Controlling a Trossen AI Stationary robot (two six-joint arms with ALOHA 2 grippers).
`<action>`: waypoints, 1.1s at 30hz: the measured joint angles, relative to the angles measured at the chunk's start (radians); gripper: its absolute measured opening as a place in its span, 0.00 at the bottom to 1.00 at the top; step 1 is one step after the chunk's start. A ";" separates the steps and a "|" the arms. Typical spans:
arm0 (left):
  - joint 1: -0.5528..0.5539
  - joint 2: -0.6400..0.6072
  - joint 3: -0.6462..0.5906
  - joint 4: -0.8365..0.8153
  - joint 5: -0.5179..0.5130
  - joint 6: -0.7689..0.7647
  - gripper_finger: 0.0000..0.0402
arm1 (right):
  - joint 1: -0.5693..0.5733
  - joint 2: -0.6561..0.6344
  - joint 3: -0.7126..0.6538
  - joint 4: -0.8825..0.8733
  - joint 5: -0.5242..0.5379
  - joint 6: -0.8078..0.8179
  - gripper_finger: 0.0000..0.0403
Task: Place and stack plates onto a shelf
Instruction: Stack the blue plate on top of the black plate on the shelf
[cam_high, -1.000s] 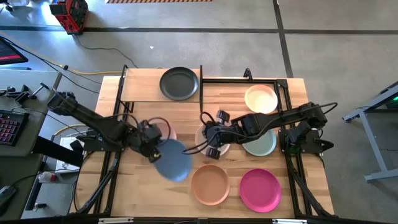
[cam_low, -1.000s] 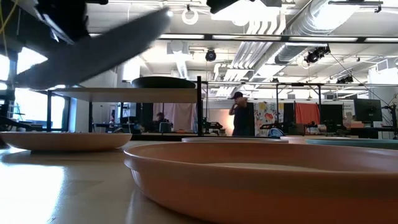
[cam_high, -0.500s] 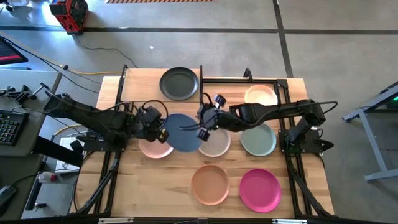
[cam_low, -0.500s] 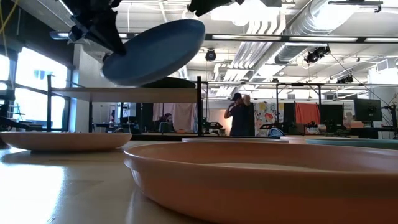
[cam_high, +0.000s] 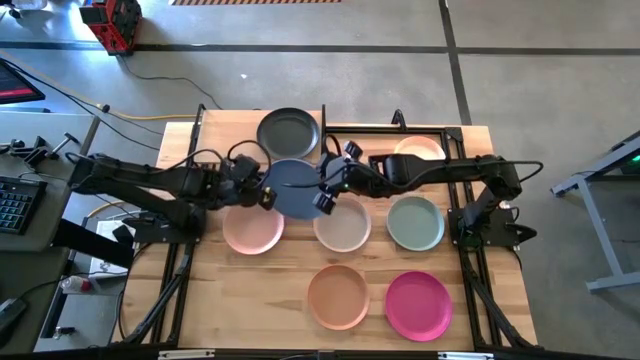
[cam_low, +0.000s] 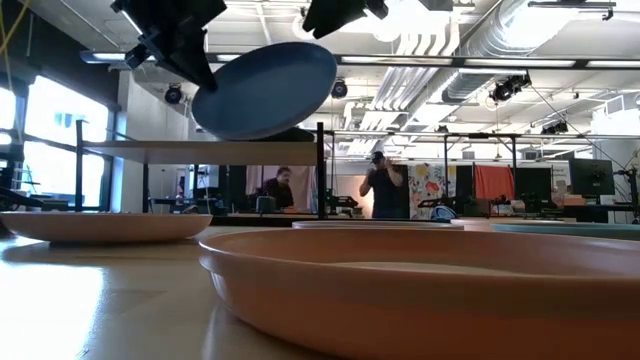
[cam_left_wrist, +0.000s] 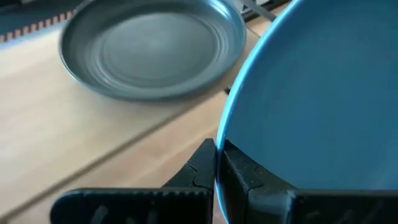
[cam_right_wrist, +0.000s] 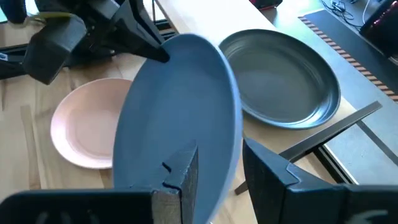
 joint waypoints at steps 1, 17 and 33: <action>0.007 0.000 0.006 0.006 -0.005 0.015 0.00 | -0.005 0.000 0.000 -0.001 -0.003 0.000 0.26; 0.070 0.004 0.063 0.057 -0.013 0.172 0.00 | -0.065 0.000 0.000 -0.018 -0.017 -0.016 0.16; 0.101 0.003 0.063 0.065 0.021 0.207 0.06 | -0.124 0.000 0.000 -0.017 -0.072 0.011 0.01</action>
